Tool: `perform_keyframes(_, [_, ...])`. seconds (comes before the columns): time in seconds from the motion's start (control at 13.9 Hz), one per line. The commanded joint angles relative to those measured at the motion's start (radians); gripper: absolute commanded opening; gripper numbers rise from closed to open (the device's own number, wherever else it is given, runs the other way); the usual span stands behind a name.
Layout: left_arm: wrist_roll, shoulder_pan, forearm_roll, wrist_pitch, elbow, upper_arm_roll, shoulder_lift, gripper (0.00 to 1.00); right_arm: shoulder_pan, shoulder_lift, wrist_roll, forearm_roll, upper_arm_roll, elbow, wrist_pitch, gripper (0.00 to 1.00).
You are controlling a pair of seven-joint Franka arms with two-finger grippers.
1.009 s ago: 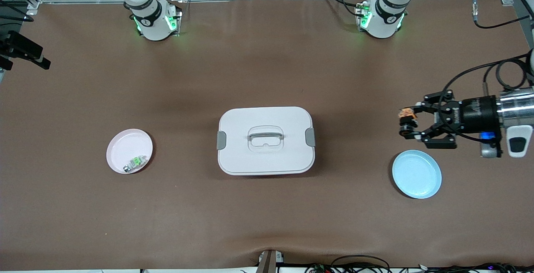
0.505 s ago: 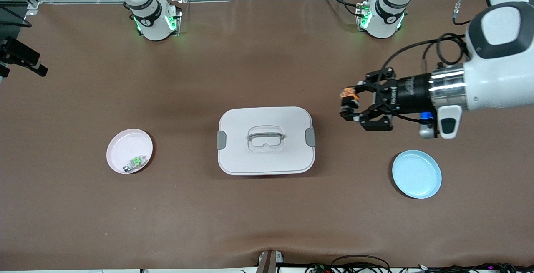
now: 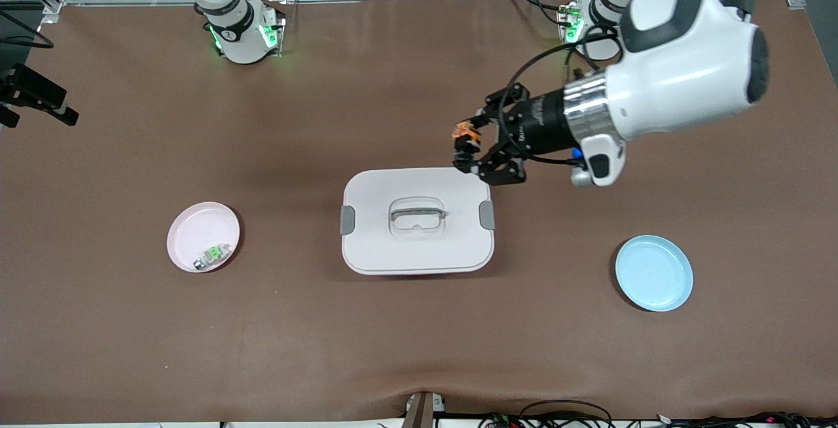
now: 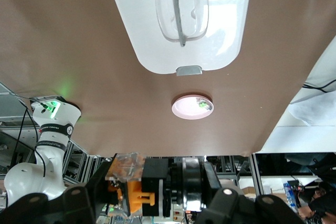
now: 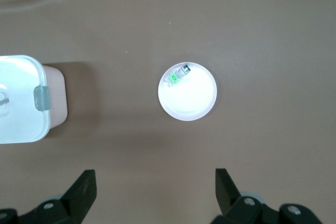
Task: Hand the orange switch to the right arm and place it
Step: 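Hold the switch above the box while the right gripper reaches it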
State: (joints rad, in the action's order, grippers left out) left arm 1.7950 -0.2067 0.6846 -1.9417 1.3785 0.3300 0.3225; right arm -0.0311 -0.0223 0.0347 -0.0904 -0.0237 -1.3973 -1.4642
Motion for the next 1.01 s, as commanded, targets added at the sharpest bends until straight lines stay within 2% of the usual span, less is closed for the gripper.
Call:
perform_keyframes(0.0, [0.11, -0.066, -0.072, -0.063, 0.005, -0.003, -0.002, 0.14, -0.007, -0.001, 0.051, -0.009, 0.004, 0.006, 0.021, 1.0])
perform_keyframes(0.07, [0.136, -0.089, -0.08, -0.084, 0.005, -0.003, 0.0, 0.14, -0.006, -0.001, 0.053, -0.026, 0.005, 0.006, 0.036, 1.0])
perform_keyframes(0.29, [0.199, -0.137, -0.132, -0.112, 0.005, -0.005, 0.004, 0.14, -0.013, 0.001, 0.044, -0.237, -0.001, -0.015, 0.083, 1.0])
perform_keyframes(0.5, [0.199, -0.143, -0.139, -0.114, 0.007, -0.005, 0.004, 0.14, -0.01, 0.019, -0.036, -0.435, 0.001, -0.095, 0.073, 1.0])
perform_keyframes(0.72, [0.199, -0.142, -0.139, -0.112, 0.007, -0.005, 0.004, 0.14, 0.016, 0.056, -0.11, -0.535, 0.007, -0.173, 0.064, 1.0])
perform_keyframes(0.94, [0.199, -0.142, -0.139, -0.112, 0.007, -0.005, 0.003, 0.14, 0.046, 0.108, -0.151, -0.645, 0.008, -0.287, -0.019, 1.0])
